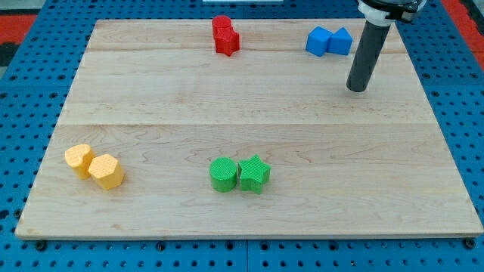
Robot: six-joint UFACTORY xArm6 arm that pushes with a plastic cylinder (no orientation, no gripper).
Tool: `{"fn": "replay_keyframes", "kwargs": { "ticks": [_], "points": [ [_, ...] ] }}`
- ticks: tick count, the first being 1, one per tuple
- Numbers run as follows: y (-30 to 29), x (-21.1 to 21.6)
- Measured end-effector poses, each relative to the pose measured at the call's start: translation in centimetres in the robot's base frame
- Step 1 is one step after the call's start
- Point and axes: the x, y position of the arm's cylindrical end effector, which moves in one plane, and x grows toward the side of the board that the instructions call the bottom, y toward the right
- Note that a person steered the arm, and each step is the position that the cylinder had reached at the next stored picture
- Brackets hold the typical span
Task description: Separate the blue cube from the blue triangle
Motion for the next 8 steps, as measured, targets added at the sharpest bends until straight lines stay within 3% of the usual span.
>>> {"fn": "replay_keyframes", "kwargs": {
  "ticks": [3, 5, 7, 8],
  "points": [
    [1.1, -0.5],
    [2.2, -8.5],
    [5.5, -10.9],
    [2.3, -10.9]
  ]
}}
